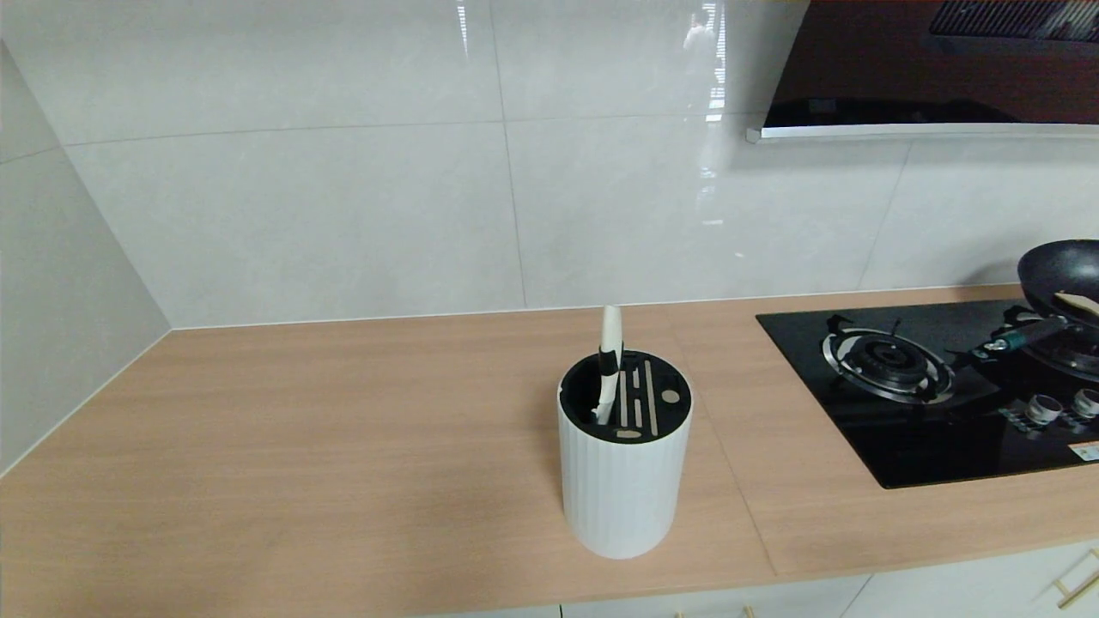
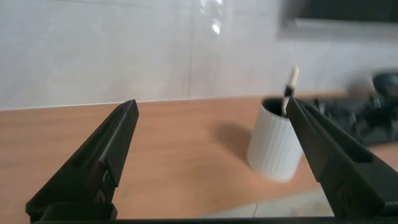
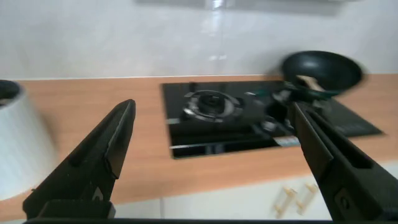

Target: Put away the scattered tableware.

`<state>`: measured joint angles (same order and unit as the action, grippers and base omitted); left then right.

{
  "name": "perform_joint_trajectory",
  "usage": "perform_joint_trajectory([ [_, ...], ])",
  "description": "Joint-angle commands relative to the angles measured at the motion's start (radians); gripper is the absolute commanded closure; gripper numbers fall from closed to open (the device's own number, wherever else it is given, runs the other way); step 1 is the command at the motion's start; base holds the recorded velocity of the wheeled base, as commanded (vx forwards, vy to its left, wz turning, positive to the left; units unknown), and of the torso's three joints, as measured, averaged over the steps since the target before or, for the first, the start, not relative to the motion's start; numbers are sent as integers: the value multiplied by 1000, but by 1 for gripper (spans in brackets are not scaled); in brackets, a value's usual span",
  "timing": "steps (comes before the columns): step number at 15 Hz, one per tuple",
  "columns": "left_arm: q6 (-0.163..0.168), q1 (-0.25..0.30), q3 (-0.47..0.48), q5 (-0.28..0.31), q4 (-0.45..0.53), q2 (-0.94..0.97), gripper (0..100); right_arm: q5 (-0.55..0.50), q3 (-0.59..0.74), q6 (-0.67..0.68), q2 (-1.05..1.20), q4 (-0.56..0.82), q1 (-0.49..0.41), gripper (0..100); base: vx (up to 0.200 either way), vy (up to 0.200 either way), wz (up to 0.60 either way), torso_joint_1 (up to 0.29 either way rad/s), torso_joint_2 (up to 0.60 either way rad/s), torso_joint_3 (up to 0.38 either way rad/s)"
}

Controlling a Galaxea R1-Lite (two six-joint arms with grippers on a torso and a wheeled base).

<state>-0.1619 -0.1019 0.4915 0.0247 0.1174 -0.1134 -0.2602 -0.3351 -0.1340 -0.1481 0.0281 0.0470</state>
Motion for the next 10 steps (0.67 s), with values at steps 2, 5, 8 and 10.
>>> perform_joint_trajectory([
  [2, -10, 107, -137, 61, -7, 110, 0, -28, 103, 25, 147, -7, -50, 0, 0, 0, 0, 0, 0, 0],
  [5, 35, 107, -350, 29, -110, 112, 0, -16, 331, 30, 147, -175, -50, 0, 0, 0, 0, 0, 0, 0],
  [8, 82, 107, -487, 21, -167, 112, 0, 72, 335, 134, 147, -103, -50, 0, 0, 0, 0, 0, 0, 0],
  [10, 127, 107, -491, 23, -176, 112, 0, 122, 334, 154, 147, -80, -50, 0, 0, 0, 0, 0, 0, 0],
])
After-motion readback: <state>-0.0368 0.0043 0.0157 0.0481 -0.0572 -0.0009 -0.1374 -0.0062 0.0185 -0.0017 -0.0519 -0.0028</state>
